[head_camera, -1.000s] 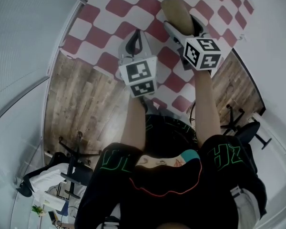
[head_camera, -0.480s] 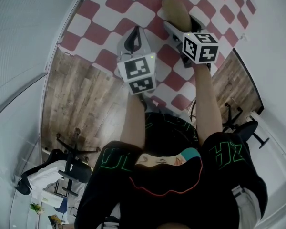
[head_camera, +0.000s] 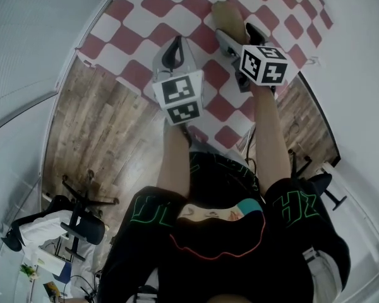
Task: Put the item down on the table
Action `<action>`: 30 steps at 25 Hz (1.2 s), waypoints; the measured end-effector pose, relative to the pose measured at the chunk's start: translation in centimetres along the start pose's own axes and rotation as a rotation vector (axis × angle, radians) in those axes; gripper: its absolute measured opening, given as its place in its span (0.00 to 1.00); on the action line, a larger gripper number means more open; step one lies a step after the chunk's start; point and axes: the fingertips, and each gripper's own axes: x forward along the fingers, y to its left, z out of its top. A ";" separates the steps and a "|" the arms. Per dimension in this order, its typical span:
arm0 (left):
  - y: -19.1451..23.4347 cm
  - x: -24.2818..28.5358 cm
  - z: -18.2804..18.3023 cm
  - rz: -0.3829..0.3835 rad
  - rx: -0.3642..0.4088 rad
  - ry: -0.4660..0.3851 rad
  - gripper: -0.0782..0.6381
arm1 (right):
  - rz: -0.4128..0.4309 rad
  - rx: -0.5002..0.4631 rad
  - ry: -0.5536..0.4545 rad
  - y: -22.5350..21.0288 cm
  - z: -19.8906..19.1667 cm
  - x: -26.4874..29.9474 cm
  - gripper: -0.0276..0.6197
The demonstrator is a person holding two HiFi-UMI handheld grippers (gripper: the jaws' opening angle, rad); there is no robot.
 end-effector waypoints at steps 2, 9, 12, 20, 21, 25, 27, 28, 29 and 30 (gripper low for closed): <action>-0.3 -1.0 0.6 0.035 -0.001 -0.029 0.12 | 0.011 -0.012 -0.065 0.1 1.3 -1.6 0.68; -3.4 -5.7 4.6 0.096 -0.008 -0.151 0.12 | 0.006 -0.027 -0.343 -0.5 6.9 -11.0 0.33; -4.8 -6.9 8.5 0.113 0.015 -0.252 0.12 | 0.040 -0.042 -0.456 -0.7 10.3 -14.3 0.22; -11.6 -13.4 16.4 0.023 0.150 -0.463 0.12 | 0.115 -0.015 -0.645 -1.3 13.4 -24.0 0.05; -12.2 -14.1 17.1 0.028 0.179 -0.480 0.12 | 0.121 -0.037 -0.659 -1.1 13.9 -25.0 0.05; -13.3 -15.8 19.1 0.073 0.247 -0.526 0.12 | 0.084 -0.151 -0.692 -1.2 15.6 -27.8 0.05; -13.6 -16.2 19.5 0.084 0.255 -0.535 0.12 | 0.064 -0.174 -0.708 -1.7 16.2 -28.6 0.05; -13.7 -16.3 19.6 0.090 0.260 -0.538 0.12 | 0.056 -0.180 -0.712 -1.9 16.4 -28.9 0.05; -13.7 -16.4 19.6 0.096 0.262 -0.539 0.12 | 0.050 -0.183 -0.714 -2.2 16.6 -29.0 0.05; -13.7 -16.5 19.7 0.101 0.264 -0.540 0.12 | 0.045 -0.185 -0.718 -2.3 16.8 -29.2 0.05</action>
